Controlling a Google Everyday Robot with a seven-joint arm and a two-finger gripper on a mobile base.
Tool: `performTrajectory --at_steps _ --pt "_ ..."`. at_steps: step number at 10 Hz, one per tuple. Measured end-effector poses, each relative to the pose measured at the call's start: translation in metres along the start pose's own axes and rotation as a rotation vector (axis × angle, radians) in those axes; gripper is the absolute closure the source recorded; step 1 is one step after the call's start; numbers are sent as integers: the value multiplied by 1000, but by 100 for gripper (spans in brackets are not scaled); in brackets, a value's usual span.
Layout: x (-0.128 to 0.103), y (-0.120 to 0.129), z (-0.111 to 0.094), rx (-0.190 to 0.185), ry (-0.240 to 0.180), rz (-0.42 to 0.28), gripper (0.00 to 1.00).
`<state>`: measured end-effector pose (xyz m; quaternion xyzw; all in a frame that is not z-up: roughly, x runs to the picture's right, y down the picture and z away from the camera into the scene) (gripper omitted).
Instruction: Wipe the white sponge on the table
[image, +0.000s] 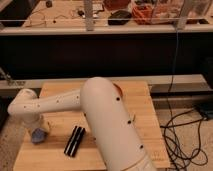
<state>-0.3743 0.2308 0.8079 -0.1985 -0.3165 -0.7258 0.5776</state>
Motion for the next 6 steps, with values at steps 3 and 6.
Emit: performTrajectory --at_steps 3,6 --pt "-18 -24 5 -5 -13 -80 46" --pt "-51 -40 3 32 -20 -155 46"
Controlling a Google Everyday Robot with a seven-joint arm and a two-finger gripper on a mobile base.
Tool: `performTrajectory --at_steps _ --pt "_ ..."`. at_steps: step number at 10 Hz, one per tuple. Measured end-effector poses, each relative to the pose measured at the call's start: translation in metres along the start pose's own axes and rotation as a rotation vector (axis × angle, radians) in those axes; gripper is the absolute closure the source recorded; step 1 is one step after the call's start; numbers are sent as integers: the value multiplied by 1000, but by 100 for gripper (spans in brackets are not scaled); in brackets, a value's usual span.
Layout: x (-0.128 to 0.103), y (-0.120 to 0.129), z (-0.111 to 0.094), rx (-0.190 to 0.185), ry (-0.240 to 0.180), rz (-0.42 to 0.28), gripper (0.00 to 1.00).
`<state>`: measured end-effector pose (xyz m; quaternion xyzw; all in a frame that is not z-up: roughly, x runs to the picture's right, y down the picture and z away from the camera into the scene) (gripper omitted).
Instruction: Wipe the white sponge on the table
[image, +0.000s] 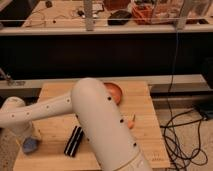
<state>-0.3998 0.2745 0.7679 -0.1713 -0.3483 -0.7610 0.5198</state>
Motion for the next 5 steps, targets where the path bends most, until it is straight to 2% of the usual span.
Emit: performTrajectory --at_steps 2,3,5 --pt "-19 -4 -1 21 -7 -29 46" --pt "-29 -3 -1 17 -12 -35 46" --pt "-50 -3 1 -15 -24 -44 46"
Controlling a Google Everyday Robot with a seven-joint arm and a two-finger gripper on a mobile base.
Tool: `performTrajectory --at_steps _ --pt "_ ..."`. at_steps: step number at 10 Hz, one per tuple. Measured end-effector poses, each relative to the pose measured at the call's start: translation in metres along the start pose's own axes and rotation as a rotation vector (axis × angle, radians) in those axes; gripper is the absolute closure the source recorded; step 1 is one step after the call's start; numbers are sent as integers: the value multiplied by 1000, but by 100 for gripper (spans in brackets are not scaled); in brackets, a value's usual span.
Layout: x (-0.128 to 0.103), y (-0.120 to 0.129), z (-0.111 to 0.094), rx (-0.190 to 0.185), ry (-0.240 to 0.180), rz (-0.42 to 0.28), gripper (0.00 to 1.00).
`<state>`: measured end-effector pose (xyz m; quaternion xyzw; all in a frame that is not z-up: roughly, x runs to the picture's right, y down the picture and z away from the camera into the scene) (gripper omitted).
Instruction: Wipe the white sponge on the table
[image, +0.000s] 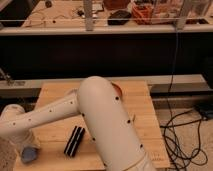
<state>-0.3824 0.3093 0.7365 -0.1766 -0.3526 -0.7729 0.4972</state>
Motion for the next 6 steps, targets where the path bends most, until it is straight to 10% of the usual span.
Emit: performTrajectory --at_steps 6 --pt "-57 32 4 -42 -19 51 46"
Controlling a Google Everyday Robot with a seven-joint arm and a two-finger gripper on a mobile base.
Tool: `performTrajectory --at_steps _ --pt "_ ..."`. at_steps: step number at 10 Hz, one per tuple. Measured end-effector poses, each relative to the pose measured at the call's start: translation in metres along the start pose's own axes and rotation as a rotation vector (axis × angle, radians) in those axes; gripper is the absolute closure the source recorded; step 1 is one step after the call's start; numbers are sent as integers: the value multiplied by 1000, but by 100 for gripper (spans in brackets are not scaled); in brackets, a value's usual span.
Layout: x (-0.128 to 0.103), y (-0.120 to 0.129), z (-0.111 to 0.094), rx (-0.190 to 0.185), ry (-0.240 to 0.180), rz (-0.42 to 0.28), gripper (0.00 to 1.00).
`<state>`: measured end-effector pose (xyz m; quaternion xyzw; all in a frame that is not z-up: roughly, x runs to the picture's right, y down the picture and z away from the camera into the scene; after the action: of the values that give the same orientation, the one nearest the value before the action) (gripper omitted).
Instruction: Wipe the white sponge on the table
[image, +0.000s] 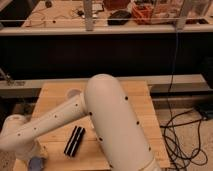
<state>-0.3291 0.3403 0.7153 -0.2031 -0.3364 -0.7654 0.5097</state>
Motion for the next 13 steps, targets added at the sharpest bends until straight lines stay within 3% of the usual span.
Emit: performTrajectory --at_steps 3,8,13 --pt "-14 23 -3 -8 13 65 46" --pt "-2 85 -11 -9 73 211 46" --pt "52 117 -8 -1 105 268 46"
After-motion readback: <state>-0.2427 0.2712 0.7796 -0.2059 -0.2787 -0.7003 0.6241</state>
